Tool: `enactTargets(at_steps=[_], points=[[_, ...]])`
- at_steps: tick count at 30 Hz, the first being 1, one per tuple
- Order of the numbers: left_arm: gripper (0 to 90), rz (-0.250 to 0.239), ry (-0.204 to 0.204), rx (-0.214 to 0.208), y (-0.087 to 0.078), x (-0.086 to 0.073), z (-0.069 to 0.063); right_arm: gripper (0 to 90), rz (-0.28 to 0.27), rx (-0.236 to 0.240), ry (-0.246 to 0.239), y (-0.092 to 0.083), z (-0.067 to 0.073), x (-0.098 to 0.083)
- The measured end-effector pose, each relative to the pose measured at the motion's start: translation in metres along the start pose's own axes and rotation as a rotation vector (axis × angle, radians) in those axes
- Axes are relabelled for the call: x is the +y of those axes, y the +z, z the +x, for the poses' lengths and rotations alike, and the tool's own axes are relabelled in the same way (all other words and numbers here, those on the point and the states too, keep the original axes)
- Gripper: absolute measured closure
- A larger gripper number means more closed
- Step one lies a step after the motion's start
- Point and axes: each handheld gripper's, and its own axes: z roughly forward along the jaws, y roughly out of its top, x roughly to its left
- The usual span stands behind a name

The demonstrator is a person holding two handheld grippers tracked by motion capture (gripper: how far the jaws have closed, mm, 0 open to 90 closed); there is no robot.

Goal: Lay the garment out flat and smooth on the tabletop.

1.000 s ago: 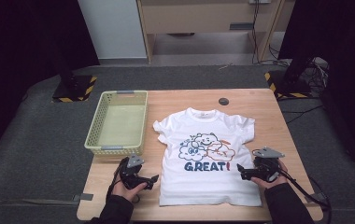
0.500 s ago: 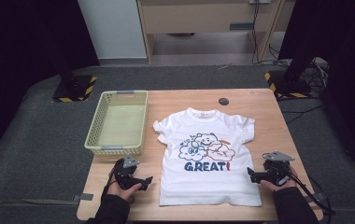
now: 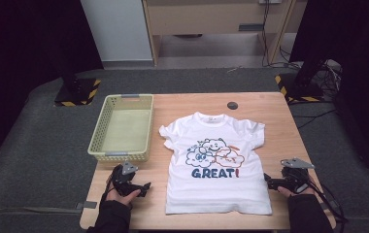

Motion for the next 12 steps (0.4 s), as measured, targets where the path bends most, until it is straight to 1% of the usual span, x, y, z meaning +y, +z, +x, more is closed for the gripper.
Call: enactTargets(at_steps=[3,6,12], points=[[5.4,-0.002,-0.009,0.005,-0.001,-0.003,0.004,4.2,0.010,0.007,-0.004,0.001,-0.005,-0.003],[5.4,-0.010,-0.021,0.015,-0.002,-0.006,0.008,4.9,0.004,0.013,0.003,0.000,-0.008,-0.005],[5.3,-0.008,-0.042,0.026,-0.002,-0.012,0.015,5.6,0.004,0.022,-0.011,0.000,-0.013,-0.007]])
